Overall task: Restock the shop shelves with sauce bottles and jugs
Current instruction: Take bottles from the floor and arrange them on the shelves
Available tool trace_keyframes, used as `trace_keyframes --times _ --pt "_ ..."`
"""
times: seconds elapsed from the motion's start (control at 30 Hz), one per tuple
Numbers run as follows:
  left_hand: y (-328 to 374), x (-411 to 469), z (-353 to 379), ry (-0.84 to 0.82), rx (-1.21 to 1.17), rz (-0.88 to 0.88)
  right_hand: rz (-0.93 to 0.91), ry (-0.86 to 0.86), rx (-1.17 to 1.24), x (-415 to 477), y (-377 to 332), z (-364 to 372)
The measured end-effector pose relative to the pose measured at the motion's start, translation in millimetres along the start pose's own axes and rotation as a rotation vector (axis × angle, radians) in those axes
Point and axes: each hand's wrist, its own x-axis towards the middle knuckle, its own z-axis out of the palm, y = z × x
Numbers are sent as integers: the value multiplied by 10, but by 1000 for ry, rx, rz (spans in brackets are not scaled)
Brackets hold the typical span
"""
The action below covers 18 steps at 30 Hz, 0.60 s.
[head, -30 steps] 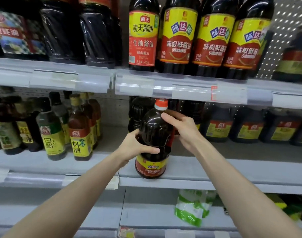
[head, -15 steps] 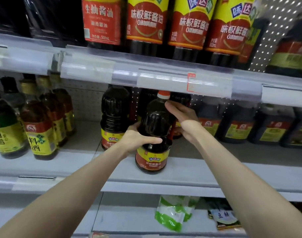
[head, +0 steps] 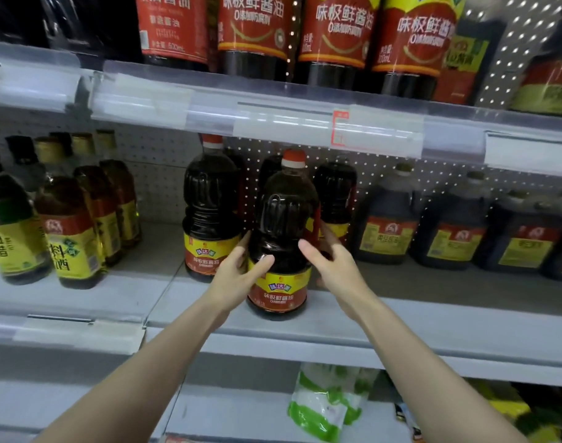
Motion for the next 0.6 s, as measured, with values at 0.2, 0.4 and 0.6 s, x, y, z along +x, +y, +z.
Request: trace_keyframes --times 0.2,0.4,0.6 --pt "-72 -46 5 12 -24 -3 90 16 8 -128 261 98" --pt "-89 23 29 36 -26 0 89 16 34 -48 257 79" --pt "-116 212 51 65 25 -11 98 28 35 141 315 97"
